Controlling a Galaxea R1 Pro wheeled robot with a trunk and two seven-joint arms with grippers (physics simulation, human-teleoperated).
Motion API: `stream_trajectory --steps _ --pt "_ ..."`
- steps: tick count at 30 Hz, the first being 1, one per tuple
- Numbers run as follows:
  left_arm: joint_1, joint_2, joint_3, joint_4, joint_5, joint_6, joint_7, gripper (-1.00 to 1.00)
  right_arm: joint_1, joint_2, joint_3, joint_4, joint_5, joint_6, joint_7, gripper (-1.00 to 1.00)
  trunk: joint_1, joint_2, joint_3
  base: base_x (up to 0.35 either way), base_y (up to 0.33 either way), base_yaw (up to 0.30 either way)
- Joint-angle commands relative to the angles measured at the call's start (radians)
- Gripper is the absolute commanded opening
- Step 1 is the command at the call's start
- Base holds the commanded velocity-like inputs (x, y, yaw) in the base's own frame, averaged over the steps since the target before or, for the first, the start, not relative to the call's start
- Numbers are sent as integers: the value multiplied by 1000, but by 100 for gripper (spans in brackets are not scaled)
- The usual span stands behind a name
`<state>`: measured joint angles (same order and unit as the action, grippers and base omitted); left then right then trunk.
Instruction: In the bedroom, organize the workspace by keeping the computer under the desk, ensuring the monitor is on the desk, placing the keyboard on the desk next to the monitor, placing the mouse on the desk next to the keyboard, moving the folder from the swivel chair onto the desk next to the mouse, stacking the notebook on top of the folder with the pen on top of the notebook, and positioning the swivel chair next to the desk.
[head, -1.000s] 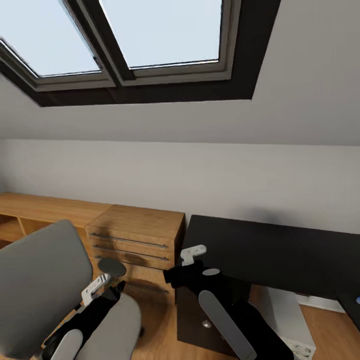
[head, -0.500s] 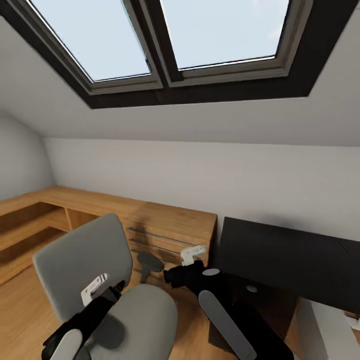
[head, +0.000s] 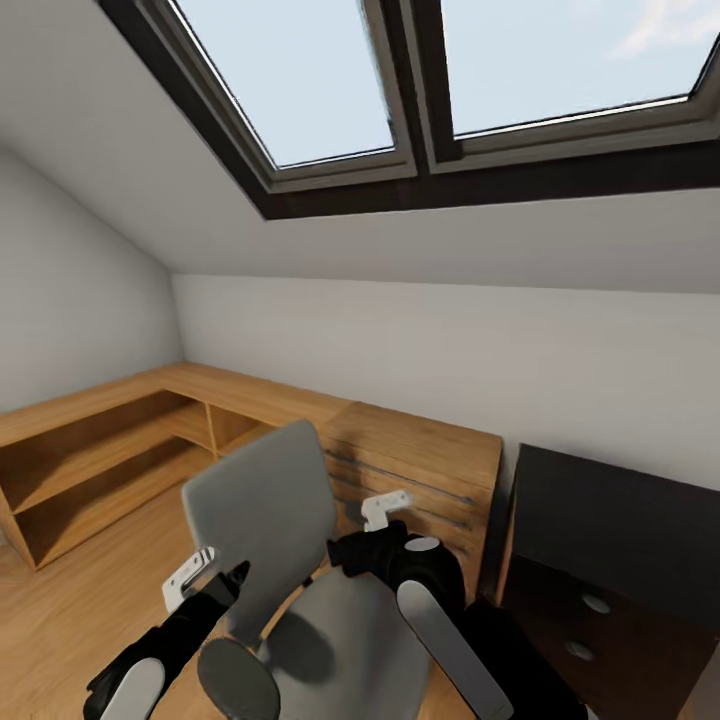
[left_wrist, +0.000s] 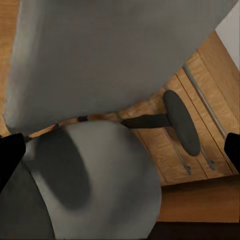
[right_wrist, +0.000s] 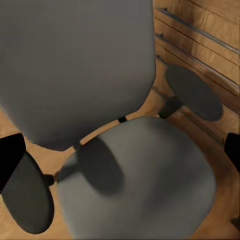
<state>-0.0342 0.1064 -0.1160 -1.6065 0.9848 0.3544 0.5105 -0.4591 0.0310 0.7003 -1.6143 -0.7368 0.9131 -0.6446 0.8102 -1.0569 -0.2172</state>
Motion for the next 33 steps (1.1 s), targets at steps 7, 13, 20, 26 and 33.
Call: stream_trajectory --steps 7,13,20,26,33 --pt "-1 1 -2 -1 8 0 8 100 -1 0 1 -1 -9 3 -10 100 0 -1 -1 0 81 280" --pt "-1 1 -2 -1 8 0 8 100 -1 0 1 -1 -9 3 -10 100 0 -1 -1 0 23 280" --pt "-1 1 -1 0 8 0 8 100 -1 0 1 -1 -9 3 -10 100 0 -1 -1 0 5 280" --pt "-1 1 -1 0 8 0 8 100 -1 0 1 -1 -9 3 -10 100 0 -1 -1 0 1 280" --pt "-1 1 -1 0 8 0 8 100 -1 0 1 -1 -9 3 -10 100 0 -1 -1 0 0 280"
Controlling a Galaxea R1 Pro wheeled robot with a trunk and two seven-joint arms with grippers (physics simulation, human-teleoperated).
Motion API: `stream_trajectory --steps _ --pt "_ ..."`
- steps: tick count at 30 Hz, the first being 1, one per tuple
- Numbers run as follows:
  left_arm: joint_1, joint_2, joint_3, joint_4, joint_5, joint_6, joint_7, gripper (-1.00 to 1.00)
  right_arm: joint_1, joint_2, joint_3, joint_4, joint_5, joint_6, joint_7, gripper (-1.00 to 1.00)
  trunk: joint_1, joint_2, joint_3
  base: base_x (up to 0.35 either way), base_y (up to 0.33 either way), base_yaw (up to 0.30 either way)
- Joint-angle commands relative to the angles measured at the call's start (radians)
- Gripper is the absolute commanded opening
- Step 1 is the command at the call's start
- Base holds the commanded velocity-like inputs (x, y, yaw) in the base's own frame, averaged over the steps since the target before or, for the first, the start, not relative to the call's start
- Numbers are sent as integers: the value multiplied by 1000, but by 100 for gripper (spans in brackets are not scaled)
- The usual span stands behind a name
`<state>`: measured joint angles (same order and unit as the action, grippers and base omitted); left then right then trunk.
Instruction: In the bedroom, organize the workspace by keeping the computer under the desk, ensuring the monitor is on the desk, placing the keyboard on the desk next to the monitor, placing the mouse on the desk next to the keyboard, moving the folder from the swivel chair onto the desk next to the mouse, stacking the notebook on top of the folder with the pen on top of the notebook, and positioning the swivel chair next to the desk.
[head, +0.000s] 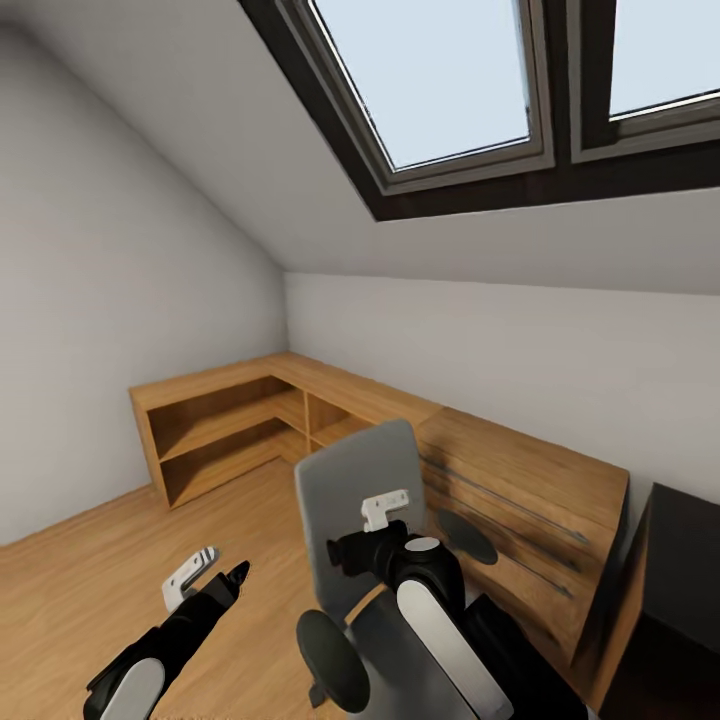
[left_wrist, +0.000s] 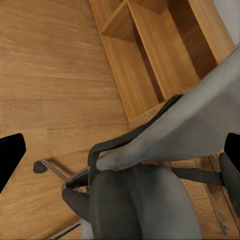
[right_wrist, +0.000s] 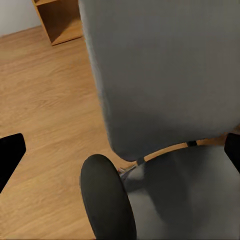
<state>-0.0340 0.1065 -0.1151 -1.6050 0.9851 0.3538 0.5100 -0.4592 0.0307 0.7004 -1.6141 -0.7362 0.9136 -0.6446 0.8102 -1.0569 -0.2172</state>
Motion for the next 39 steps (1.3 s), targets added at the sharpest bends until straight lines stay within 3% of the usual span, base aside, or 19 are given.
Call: stream_trajectory --steps 1,21,39 --pt "-1 1 -2 -1 7 1 8 100 -1 0 1 -1 -9 2 -10 100 0 -1 -1 0 0 280" --pt "-1 1 -2 -1 7 1 8 100 -1 1 1 -1 -11 3 -9 100 0 -1 -3 0 0 277" --pt "-1 1 -2 -1 7 -1 8 100 -2 5 2 -1 -11 58 -9 100 0 -1 -20 0 0 228"
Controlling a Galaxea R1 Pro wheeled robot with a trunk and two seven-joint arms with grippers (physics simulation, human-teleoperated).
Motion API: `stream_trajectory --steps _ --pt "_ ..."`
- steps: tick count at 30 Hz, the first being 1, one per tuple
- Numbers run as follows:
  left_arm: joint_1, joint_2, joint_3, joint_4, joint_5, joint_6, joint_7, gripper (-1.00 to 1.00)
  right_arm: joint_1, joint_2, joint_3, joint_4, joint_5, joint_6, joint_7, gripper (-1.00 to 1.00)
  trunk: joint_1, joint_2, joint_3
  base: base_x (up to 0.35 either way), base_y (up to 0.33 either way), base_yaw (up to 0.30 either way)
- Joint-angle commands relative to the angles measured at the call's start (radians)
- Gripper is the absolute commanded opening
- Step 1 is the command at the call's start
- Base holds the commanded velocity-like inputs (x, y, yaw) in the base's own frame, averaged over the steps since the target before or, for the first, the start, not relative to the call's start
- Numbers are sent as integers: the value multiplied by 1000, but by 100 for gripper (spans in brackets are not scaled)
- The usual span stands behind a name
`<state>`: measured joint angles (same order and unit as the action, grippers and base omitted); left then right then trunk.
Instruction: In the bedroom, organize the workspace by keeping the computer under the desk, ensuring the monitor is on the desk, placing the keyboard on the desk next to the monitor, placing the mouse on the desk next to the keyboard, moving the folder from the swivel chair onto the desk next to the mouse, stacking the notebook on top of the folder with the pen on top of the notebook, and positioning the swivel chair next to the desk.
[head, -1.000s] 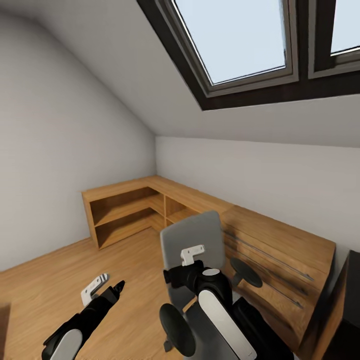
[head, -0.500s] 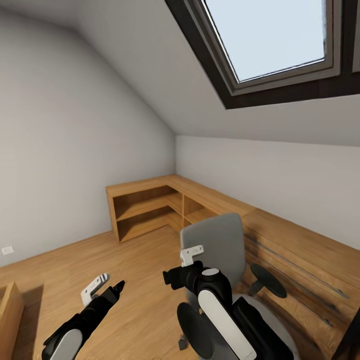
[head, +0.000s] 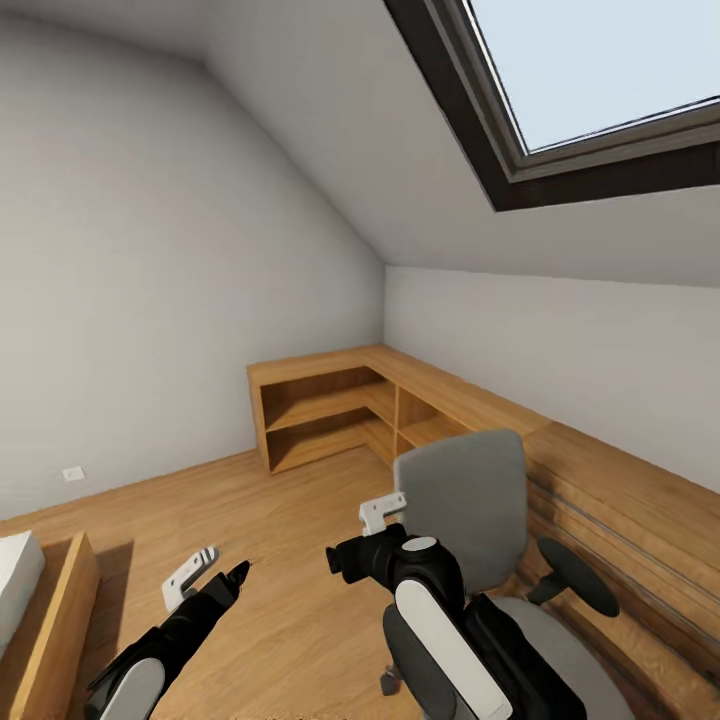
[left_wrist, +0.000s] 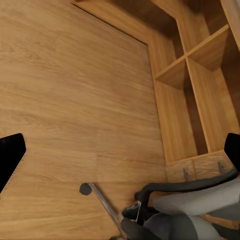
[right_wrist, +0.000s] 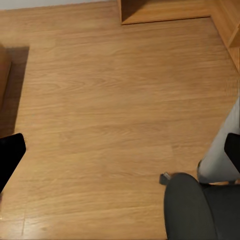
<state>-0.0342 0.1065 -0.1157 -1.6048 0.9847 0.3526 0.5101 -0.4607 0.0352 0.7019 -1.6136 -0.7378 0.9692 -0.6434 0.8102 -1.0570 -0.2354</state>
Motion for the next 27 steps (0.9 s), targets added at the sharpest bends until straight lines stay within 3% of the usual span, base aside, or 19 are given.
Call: stream_trajectory --steps 1,27 --pt "-1 1 -2 -1 8 1 8 100 -1 0 1 -1 -9 3 -10 100 0 -1 -2 0 0 220" --pt "-1 1 -1 0 6 -1 10 100 -1 0 1 -2 -9 3 -10 100 0 -1 -29 0 0 220"
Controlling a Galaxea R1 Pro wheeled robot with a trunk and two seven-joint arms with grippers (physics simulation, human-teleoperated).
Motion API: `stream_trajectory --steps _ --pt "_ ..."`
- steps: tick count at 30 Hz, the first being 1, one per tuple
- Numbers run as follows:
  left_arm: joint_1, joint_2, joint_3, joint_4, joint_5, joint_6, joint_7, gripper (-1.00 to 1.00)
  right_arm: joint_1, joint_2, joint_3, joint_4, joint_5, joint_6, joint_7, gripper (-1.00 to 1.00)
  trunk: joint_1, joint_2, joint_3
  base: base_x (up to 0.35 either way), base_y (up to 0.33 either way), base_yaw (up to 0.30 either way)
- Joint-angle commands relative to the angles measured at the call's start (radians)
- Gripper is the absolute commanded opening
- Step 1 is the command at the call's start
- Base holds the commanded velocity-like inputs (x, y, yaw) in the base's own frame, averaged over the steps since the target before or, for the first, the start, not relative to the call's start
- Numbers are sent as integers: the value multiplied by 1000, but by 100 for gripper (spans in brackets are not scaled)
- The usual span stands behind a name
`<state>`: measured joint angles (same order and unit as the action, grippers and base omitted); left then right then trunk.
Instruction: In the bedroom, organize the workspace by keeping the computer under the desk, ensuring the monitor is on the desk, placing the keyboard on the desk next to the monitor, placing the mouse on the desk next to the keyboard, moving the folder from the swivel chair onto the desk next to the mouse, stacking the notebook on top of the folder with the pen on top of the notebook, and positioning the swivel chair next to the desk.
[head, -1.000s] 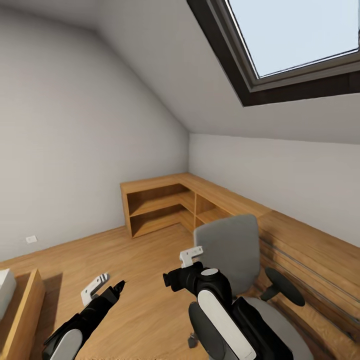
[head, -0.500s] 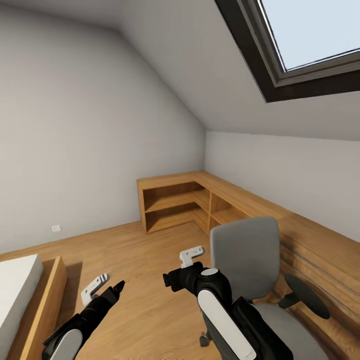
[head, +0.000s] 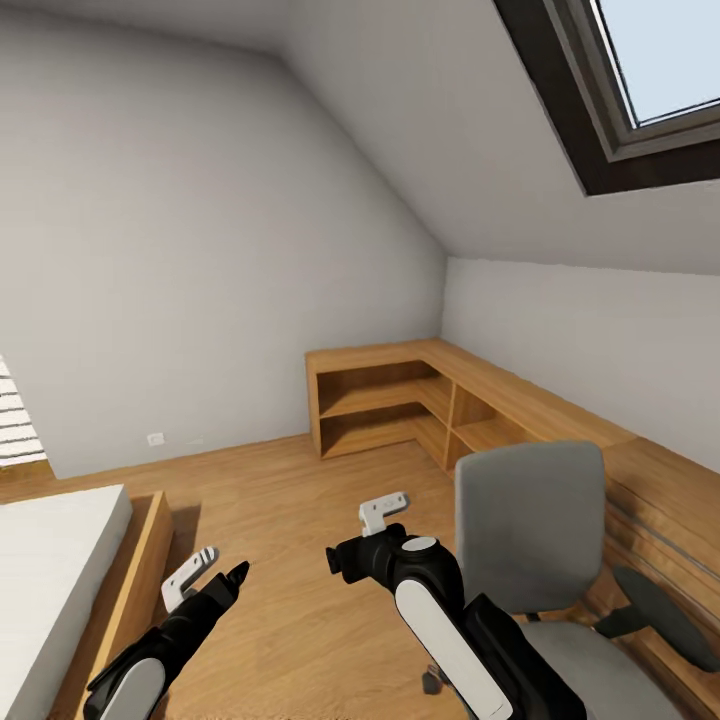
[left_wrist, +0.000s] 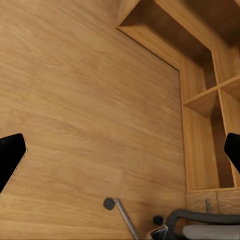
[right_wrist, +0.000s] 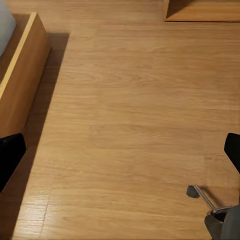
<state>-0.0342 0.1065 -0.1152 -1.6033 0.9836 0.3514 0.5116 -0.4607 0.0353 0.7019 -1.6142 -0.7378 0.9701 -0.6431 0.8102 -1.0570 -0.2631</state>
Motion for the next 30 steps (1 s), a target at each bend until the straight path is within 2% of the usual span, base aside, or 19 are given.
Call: stream_trajectory --steps 1,30 --pt "-1 1 -2 -1 7 0 8 100 -1 0 1 -1 -9 2 -10 100 0 -1 -2 0 0 224" --pt "-1 1 -2 0 7 0 8 100 -1 -1 0 -1 -9 3 -10 100 0 -1 -30 4 7 223"
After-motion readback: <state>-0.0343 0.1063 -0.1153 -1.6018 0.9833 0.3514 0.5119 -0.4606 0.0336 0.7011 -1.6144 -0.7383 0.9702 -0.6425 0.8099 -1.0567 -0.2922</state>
